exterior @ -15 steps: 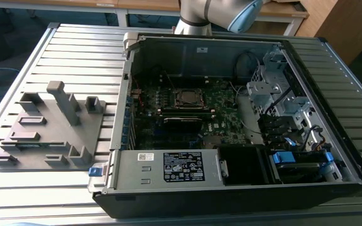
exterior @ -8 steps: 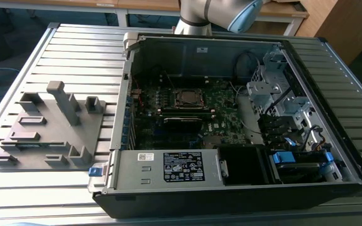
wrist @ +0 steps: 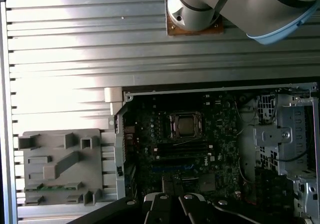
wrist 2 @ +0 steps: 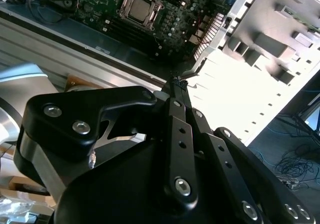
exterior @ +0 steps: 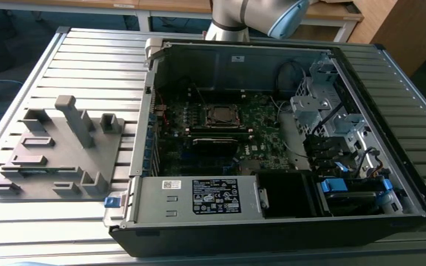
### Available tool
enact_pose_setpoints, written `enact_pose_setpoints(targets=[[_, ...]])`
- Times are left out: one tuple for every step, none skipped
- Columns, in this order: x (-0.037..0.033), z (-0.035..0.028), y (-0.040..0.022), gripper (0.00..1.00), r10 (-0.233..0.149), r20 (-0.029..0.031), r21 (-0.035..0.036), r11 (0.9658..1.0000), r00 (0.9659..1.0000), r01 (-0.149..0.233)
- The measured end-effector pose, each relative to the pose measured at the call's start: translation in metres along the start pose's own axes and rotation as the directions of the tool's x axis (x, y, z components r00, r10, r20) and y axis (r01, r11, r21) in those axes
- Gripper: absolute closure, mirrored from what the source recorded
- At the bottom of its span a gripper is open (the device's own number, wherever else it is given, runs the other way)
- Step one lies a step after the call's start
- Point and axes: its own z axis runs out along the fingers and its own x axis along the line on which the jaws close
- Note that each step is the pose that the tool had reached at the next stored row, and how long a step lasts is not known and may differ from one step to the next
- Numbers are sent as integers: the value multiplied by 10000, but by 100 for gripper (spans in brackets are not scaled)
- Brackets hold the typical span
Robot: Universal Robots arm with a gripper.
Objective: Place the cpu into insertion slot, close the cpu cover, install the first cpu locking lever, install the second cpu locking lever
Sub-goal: 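Install the first cpu locking lever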
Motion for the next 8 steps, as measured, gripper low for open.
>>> enact_pose_setpoints(targets=[[0, 0, 0, 90, 0, 1, 7, 10000, 10000, 0], [0, 0, 0, 90, 0, 2, 15, 10000, 10000, 0], [0, 0, 0, 90, -1, 3, 21, 10000, 10000, 1], [0, 0, 0, 90, -1, 5, 28, 10000, 10000, 1], [0, 0, 0, 90, -1, 6, 35, 10000, 10000, 1], [0, 0, 0, 90, -1, 7, 42, 10000, 10000, 0], [0, 0, 0, 90, -1, 9, 50, 10000, 10000, 1], [0, 0, 0, 90, -1, 10, 56, 10000, 10000, 1]])
